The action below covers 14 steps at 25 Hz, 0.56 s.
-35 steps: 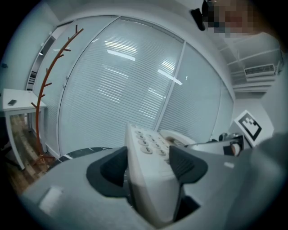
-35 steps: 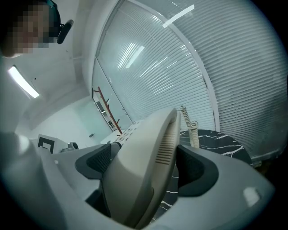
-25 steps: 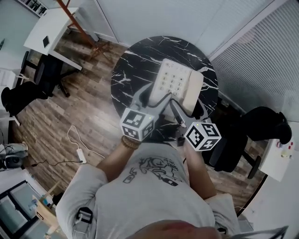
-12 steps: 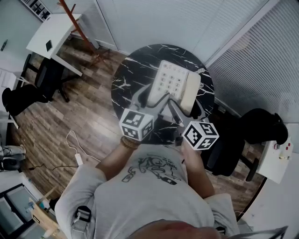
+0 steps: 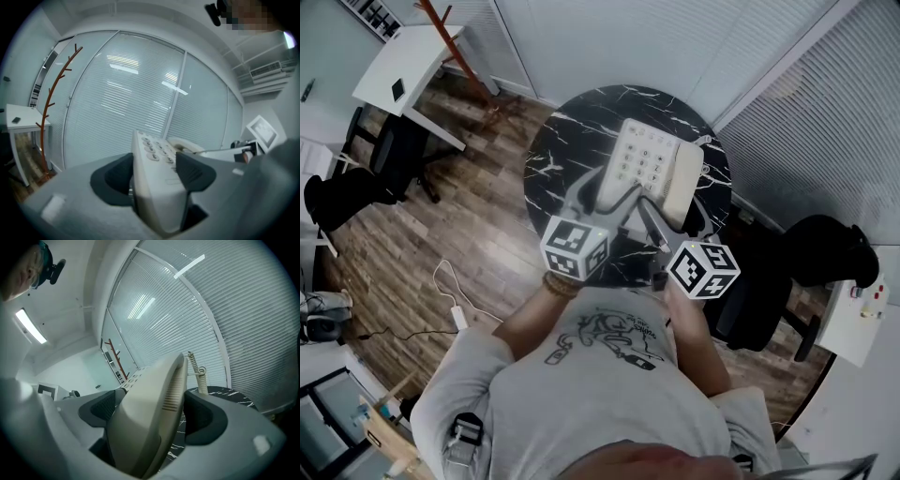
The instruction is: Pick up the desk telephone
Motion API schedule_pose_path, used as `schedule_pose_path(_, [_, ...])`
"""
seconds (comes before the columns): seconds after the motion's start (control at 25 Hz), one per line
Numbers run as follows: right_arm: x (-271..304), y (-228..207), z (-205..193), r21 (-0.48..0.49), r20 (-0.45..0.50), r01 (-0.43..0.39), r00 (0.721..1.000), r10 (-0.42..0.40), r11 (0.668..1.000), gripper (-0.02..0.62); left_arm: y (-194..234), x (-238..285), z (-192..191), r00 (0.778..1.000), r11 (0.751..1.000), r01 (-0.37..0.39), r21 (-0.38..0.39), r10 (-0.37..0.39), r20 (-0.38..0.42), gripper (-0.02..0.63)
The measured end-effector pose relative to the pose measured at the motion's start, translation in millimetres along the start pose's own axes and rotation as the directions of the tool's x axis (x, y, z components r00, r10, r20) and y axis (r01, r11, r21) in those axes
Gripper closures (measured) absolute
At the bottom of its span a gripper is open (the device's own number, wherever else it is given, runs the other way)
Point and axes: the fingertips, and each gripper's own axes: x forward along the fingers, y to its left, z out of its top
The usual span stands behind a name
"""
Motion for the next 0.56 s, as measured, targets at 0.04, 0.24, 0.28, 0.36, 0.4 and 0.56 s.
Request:
schedule_pose_path(0.04, [-0.4, -0.2, 0.1, 0.0, 0.001, 0.0, 1.0, 0.0, 1.0, 0.143, -0.5, 0.1, 0.0, 1.0, 1.0, 0.0, 0.001, 0.0, 0.001, 0.328])
schedule_pose_path(0.24, [0.3, 0.8, -0.3, 0.004, 0.001, 0.001, 1.0, -0.001, 1.0, 0.143, 0.5, -0.7, 0.6, 1.0, 1.0, -0.001, 0.002, 0.001, 0.001, 0.328])
schedule_pose_path(0.28, [-0.1, 0.5, -1.1, 0.006, 0.0, 0.001, 1.0, -0.001, 1.0, 0.143, 0.2, -0.8, 0.1, 1.0, 1.0, -0.001, 0.003, 0.001, 0.001, 0.328])
schedule_pose_path(0.36, [-1.3, -0.6, -1.8, 0.007, 0.0, 0.001, 1.0, -0.001, 1.0, 0.143, -1.1, -0.6, -0.9, 1.0, 1.0, -0.002, 0.004, 0.002, 0.002, 0.328])
schedule_pose_path(0.4, [-1.6, -1.0, -1.6, 0.007, 0.001, 0.0, 1.0, 0.0, 1.0, 0.143, -1.6, -0.3, -0.9, 1.0, 1.0, -0.003, 0.005, 0.003, 0.003, 0.328])
schedule_pose_path(0.56, [-2.4, -2.2, -1.9, 0.01, 0.001, -0.003, 1.0, 0.003, 1.0, 0.143, -2.6, 0.1, -1.4, 1.0, 1.0, -0.008, 0.005, 0.008, 0.005, 0.328])
